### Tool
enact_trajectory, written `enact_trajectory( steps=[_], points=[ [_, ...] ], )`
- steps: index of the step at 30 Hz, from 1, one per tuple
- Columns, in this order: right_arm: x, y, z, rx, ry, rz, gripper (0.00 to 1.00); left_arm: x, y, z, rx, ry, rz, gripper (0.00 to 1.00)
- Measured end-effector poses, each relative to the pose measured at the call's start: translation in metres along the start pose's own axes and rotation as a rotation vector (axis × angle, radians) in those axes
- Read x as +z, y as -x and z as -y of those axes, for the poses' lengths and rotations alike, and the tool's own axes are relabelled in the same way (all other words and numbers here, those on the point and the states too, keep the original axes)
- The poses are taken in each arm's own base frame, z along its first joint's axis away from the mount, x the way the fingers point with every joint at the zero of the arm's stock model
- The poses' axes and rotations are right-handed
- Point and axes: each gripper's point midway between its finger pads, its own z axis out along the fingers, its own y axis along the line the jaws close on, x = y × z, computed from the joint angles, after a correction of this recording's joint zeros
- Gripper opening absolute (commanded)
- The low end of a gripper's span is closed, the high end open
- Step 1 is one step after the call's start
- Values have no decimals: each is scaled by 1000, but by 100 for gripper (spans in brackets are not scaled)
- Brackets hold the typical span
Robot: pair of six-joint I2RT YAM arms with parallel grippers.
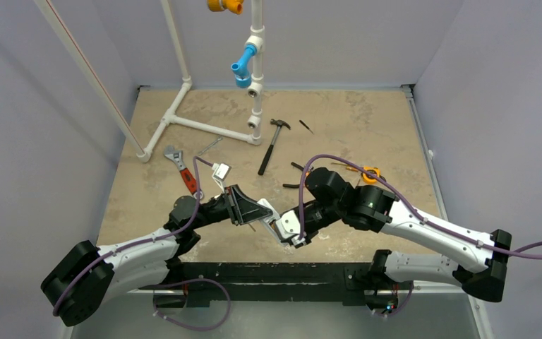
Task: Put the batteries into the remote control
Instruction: Load the battery into the remote control.
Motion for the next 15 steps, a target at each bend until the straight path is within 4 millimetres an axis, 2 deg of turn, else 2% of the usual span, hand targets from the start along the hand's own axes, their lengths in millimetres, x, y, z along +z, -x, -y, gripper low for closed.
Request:
enact_trajectory(
  steps=[15],
  points=[
    [2, -6, 3, 8, -7, -24, 29, 0, -2, -2, -5, 7, -11, 0]
  ],
)
